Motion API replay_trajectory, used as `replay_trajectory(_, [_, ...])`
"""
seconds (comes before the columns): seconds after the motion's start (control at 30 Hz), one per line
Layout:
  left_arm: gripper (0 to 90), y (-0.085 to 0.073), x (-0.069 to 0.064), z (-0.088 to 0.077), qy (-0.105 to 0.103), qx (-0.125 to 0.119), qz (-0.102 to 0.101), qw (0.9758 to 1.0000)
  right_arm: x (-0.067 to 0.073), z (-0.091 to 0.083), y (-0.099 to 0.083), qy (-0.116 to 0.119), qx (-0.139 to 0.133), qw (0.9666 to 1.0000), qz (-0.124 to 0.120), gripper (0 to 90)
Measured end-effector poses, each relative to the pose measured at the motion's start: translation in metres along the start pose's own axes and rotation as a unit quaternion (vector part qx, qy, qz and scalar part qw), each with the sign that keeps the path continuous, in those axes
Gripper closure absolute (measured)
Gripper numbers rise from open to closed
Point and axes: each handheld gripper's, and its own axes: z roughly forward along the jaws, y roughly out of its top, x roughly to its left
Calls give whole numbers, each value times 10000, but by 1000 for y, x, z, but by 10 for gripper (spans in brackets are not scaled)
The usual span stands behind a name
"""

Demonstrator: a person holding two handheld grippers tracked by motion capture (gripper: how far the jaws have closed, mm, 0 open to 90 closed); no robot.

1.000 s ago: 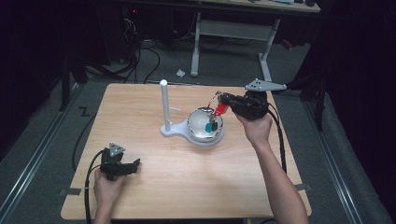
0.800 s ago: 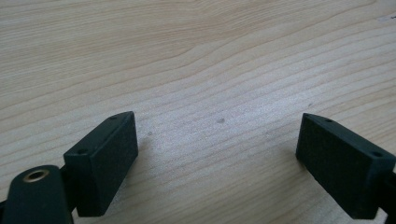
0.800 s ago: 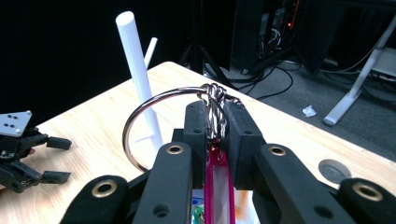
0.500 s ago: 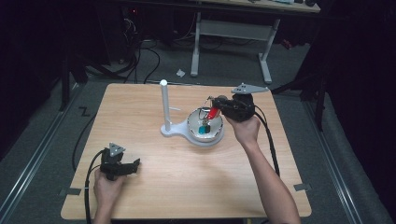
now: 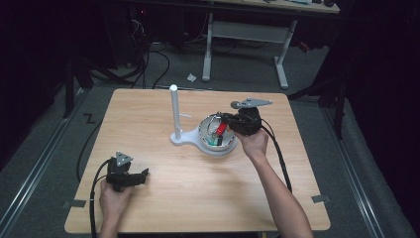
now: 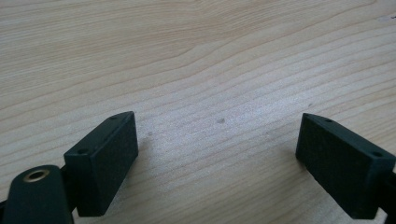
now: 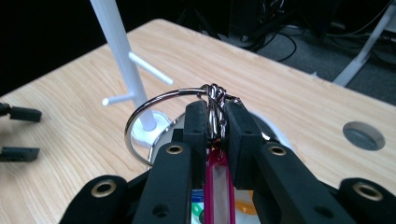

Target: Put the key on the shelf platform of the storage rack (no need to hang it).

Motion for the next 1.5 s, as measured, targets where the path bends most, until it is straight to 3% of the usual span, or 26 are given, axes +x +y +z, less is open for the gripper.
replay_trajectory(0.4, [132,0,0,0,2,-1,-6,10000,-3,25,-21,-90,322,9994,-29,798])
replay_trajectory(0.8, [132,0,0,0,3,-2,-7,10000,-1,43,-28,-136,549,9984,-38,784])
replay_trajectory(0.87, [132,0,0,0,1,-1,-4,10000,-1,45,-30,-139,578,9982,-44,744])
replay_trajectory(1.17, [132,0,0,0,2,-3,-3,10000,-4,31,-27,-35,435,9989,161,557])
replay_trajectory(1.3, [132,0,0,0,3,-1,-8,10000,-5,24,-26,-43,335,9993,161,542])
replay_trajectory(1.37, [132,0,0,0,3,-4,-4,10000,-9,14,-27,-53,142,9995,283,523])
replay_trajectory(1.5, [132,0,0,0,1,-2,-3,10000,-14,5,-29,-5,176,9992,372,517])
